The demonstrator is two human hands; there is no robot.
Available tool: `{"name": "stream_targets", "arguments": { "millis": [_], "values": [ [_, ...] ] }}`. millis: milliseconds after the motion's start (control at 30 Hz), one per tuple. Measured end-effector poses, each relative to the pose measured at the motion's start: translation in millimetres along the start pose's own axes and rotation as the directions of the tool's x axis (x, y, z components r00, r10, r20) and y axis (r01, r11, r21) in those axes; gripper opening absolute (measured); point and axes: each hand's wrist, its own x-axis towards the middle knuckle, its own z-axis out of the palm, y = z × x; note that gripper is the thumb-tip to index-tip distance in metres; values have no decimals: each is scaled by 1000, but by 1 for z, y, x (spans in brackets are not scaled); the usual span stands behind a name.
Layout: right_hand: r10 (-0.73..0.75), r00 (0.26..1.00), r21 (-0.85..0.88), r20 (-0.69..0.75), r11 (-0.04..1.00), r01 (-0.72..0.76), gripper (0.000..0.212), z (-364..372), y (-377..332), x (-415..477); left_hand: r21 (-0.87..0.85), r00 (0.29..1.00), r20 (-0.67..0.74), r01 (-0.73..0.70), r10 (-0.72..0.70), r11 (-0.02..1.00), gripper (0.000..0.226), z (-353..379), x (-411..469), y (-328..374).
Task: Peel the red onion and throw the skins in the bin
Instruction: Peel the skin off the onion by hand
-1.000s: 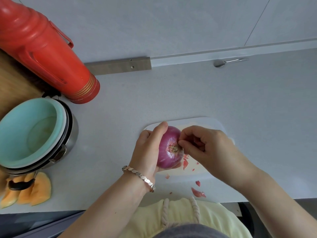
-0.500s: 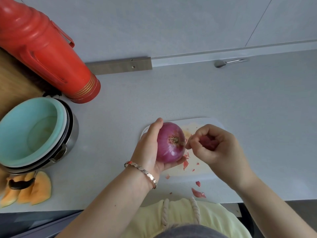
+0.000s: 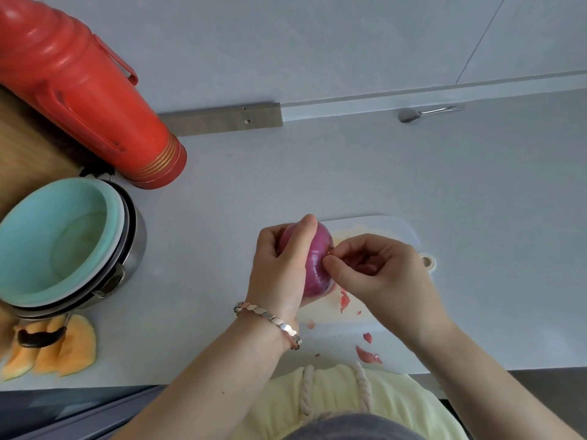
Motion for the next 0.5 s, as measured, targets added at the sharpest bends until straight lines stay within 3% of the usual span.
{"name": "stream_targets", "arguments": {
  "millis": [500],
  "values": [
    [4,996,-69,93,998,2,17,-4,4,4,71,1000,12,4,-5,997,47,-5,2,-8]
  ]
}}
